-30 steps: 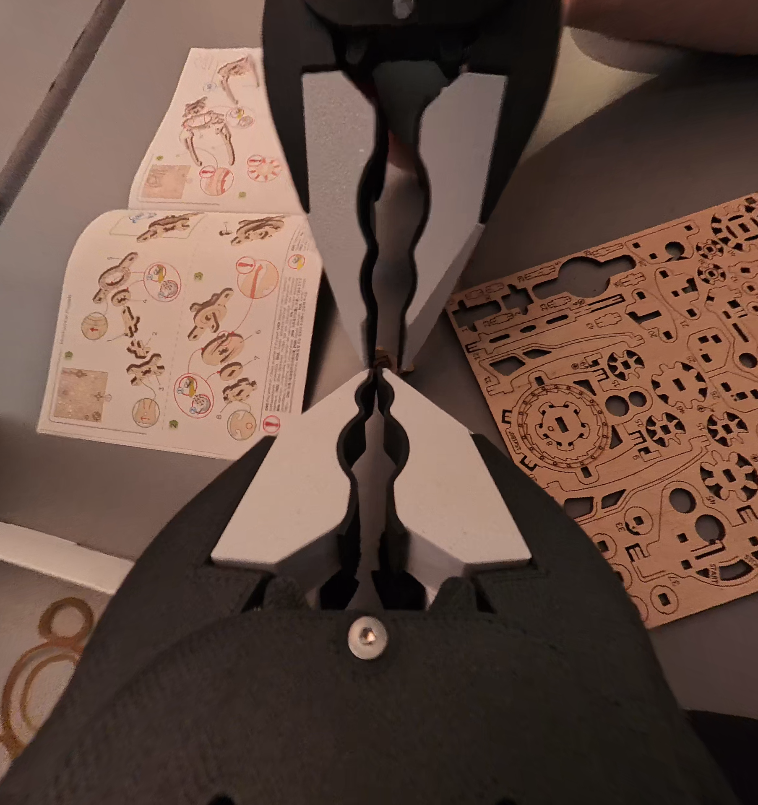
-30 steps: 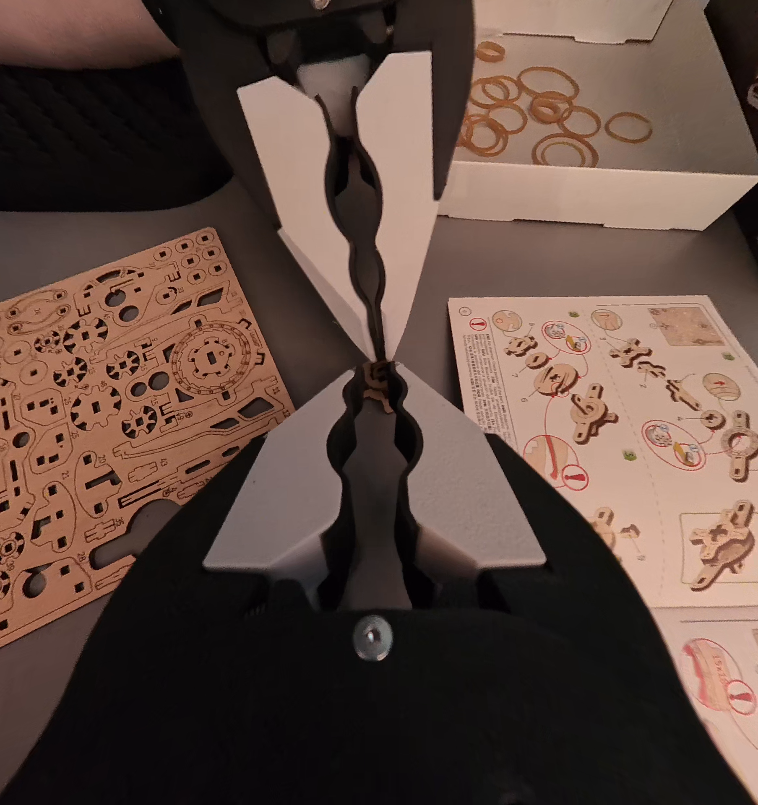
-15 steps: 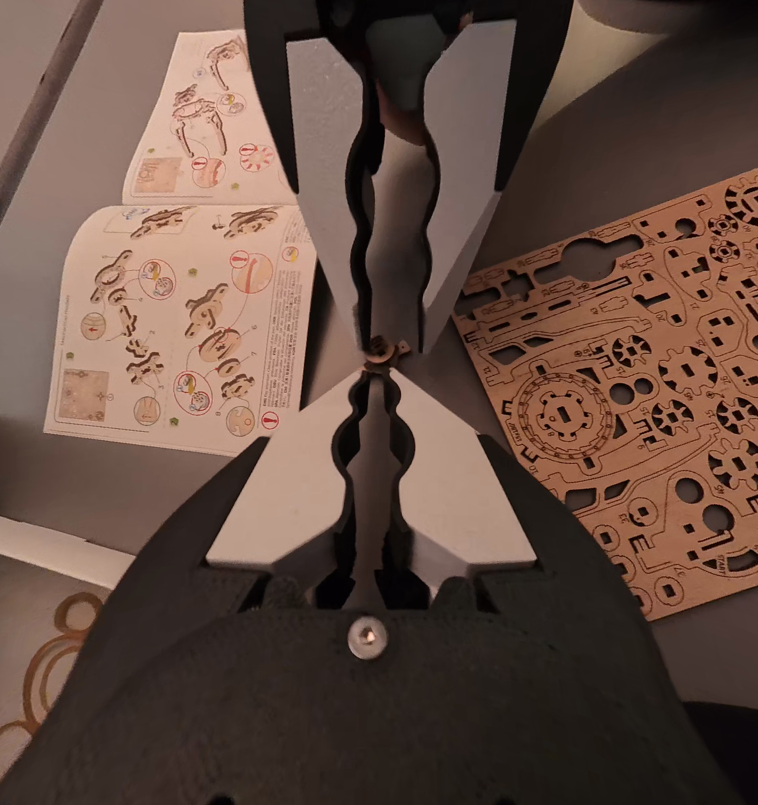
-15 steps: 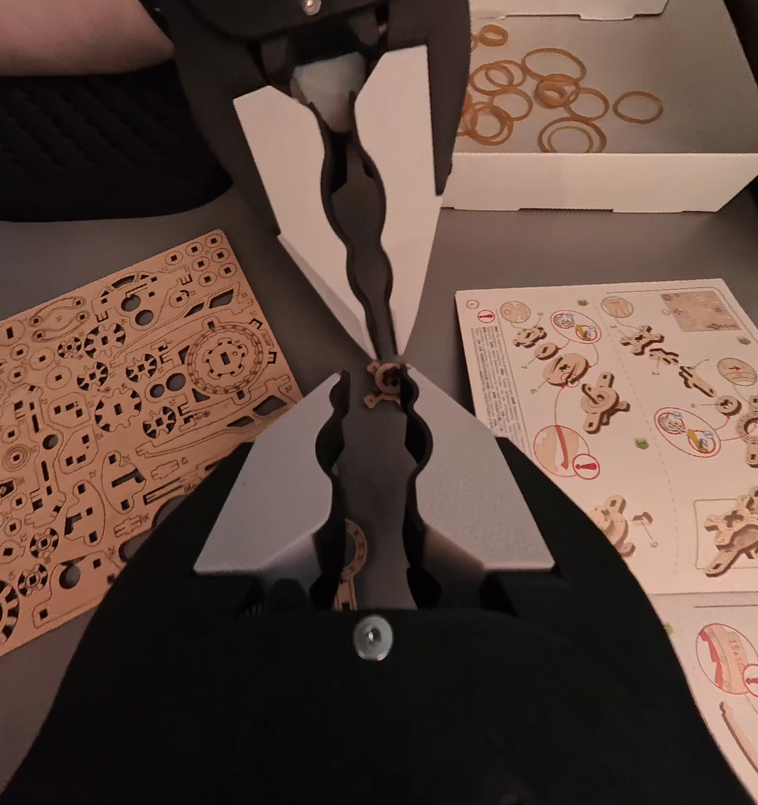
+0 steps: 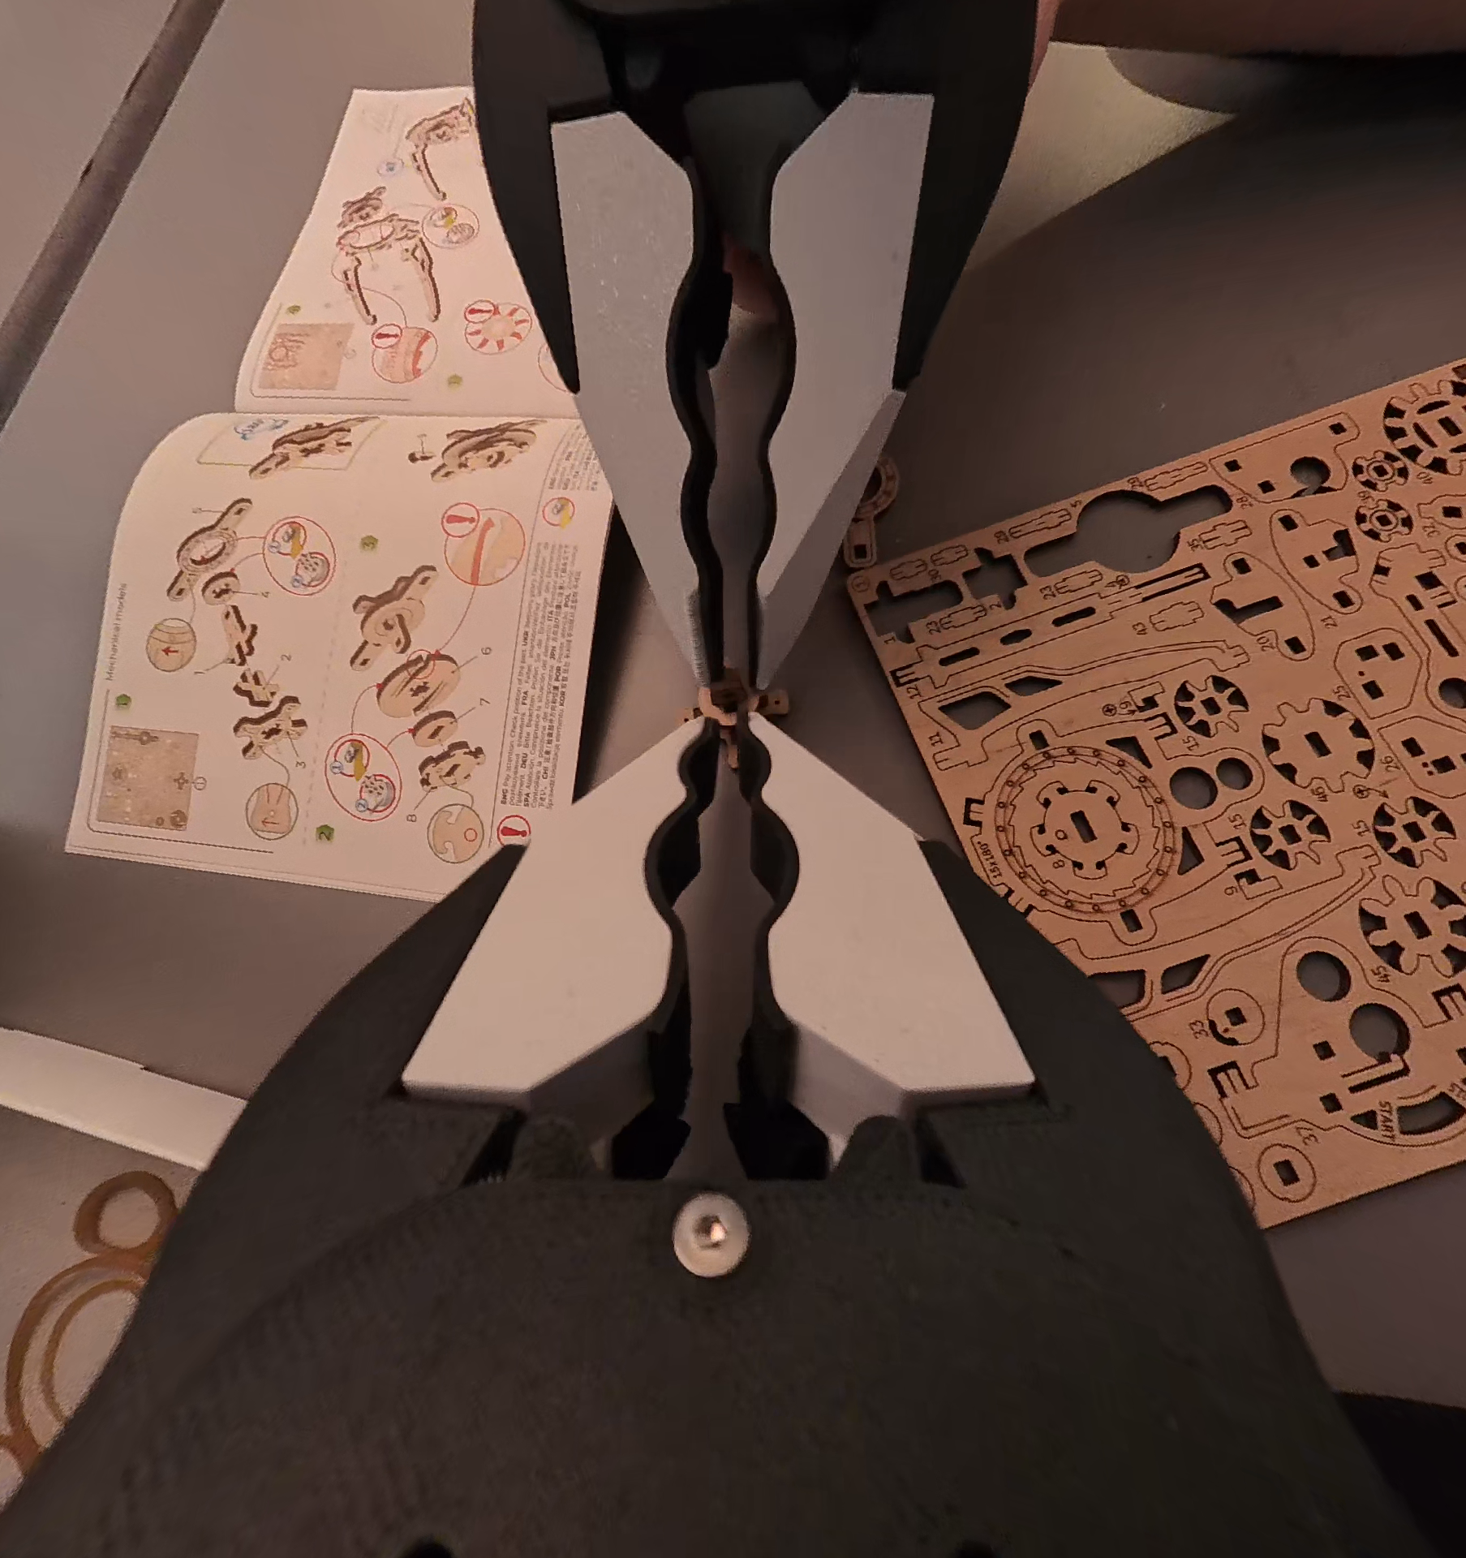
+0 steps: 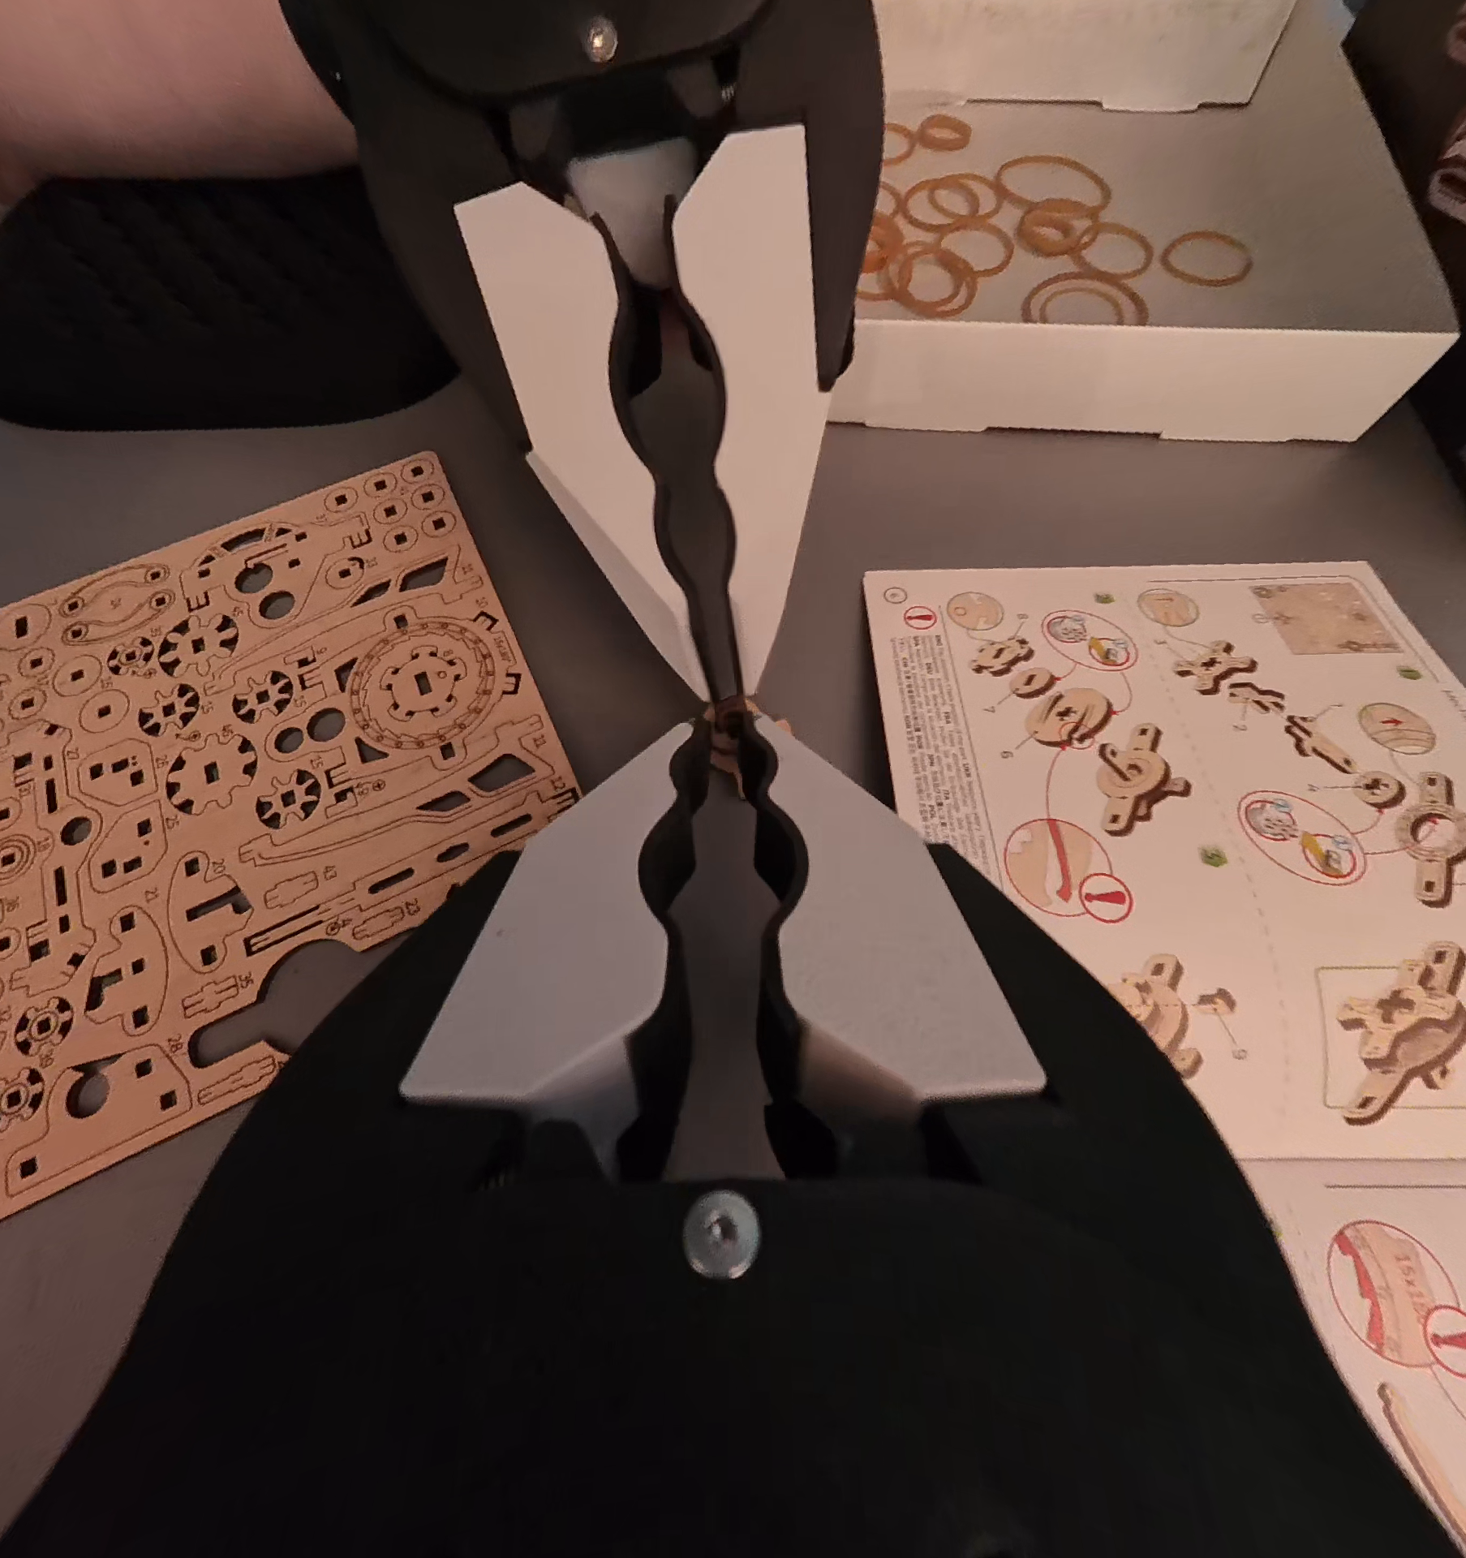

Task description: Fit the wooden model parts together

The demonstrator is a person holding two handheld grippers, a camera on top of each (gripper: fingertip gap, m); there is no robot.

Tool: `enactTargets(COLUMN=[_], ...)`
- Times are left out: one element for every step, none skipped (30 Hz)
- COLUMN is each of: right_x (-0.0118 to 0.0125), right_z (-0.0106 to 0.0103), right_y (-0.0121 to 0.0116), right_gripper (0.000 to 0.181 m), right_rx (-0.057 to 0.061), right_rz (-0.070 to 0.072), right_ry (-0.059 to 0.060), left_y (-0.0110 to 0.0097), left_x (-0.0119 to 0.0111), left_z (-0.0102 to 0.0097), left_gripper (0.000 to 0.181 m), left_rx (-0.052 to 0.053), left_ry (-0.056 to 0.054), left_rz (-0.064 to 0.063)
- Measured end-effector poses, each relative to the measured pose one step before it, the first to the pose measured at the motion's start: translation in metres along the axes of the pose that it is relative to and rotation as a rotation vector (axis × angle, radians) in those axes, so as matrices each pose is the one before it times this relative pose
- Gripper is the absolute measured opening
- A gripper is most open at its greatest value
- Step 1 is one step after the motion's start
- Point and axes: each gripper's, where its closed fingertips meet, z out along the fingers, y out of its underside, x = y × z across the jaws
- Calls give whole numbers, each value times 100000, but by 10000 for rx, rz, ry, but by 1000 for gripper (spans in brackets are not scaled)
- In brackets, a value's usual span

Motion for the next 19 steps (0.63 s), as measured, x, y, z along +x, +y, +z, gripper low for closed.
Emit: enactTargets(right_x=[46, 12, 6, -13, -30, -13, 5, 28, 6, 7, 12, 2, -3, -8, -11, -24, -4, -37, -32], right_z=[-15, -5, 17, 32, 46, 25, 1, -3, 0, -4, -16, 4, 3, -1, 15, 10, -12, -18, -8], right_y=[7, 8, 3, -15, -29, 3, -2, 7, 15, 12, 25, 11, -2, 3, -19, -21, -17, -7, -5], right_gripper=[6, 6, 6, 6, 6, 6, 6, 6, 6, 6, 7, 6, 6, 6, 7, 7, 7, 6, 6], right_rx=[1, 18, 19, 15, 8, 6, 3, -6, 7, 11, 6, 11, 0, -13, 10, 26, 22, 26, 35], right_rz=[27, 66, 79, 66, 39, -14, -17, 9, 30, 53, 26, 2, -11, -18, 5, 36, 45, 53, 84], right_ry=[13, -15, -22, -20, -25, -3, 11, 8, -15, -22, -20, -6, 2, 9, -2, -23, -27, -55, -72], left_y=[-11, -12, 3, -62, -140, -147, -51, 35, 114, 86, 29, -3, -26, -5, 27, 25, -2, 3, 0], left_x=[-1, -3, -36, -68, -84, 20, 51, -50, -46, 1, 17, 27, 28, 14, 23, 22, -8, -26, 22], left_z=[19, -7, -38, -57, -74, -62, -51, 9, 64, 63, 41, 16, 12, 5, -19, -15, -7, -1, -5], left_gripper=[1, 1, 1, 1, 1, 1, 0, 0, 0, 0, 0, 0, 0, 0, 0, 0, 0, 0, 0], left_rx=[14, 0, -4, 37, 104, 107, 54, 8, -29, -19, -7, -4, 13, 12, 3, -3, -4, -5, 4], left_ry=[8, -13, -30, -46, -27, 62, 79, 4, -28, -20, -9, 0, -1, -3, 21, 50, 43, 18, 17], left_rz=[-12, 22, 50, 29, -36, -89, -87, -39, 13, 38, 43, 27, 15, 13, 1, -41, -76, -56, 7])
